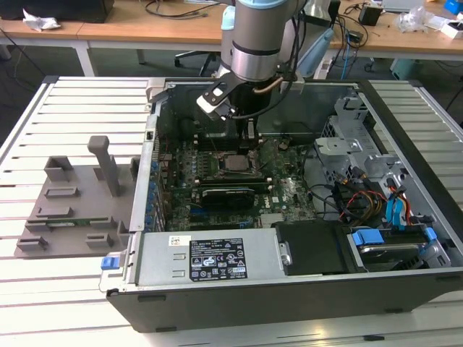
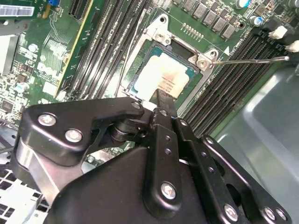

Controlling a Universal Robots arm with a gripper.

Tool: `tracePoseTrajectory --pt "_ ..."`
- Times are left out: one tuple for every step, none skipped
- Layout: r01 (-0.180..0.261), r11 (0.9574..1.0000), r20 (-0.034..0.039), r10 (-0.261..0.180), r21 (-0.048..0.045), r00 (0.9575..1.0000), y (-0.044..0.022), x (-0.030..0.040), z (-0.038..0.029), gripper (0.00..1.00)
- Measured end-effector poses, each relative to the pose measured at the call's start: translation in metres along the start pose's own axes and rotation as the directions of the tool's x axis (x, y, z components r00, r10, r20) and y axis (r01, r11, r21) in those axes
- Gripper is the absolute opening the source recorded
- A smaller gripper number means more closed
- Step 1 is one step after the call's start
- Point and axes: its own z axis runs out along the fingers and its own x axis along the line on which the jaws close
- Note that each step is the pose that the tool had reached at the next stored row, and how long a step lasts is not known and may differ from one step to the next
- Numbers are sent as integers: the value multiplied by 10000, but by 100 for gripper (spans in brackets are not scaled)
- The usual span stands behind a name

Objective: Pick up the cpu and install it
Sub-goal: 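Place the cpu into insertion slot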

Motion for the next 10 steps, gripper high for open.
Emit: tracePoseTrajectory --pt "0 10000 1 0 1 10000 -1 -1 -23 11" --pt "1 10000 1 -1 0 10000 -1 -3 -52 11" --pt "1 10000 1 -1 1 10000 -2 -4 -67 11" --pt "0 10000 0 0 0 10000 -2 -5 -83 11" --pt "1 10000 0 -1 0 10000 -2 -6 -101 11" --pt "1 10000 0 -1 0 10000 -3 -7 -118 11" --pt "0 10000 0 0 0 10000 -3 -8 -134 11" --pt "1 10000 1 -1 1 10000 -4 -9 -154 11" --pt "0 10000 1 0 1 10000 -4 -10 -167 11" --pt "0 10000 1 0 1 10000 -5 -11 -186 11"
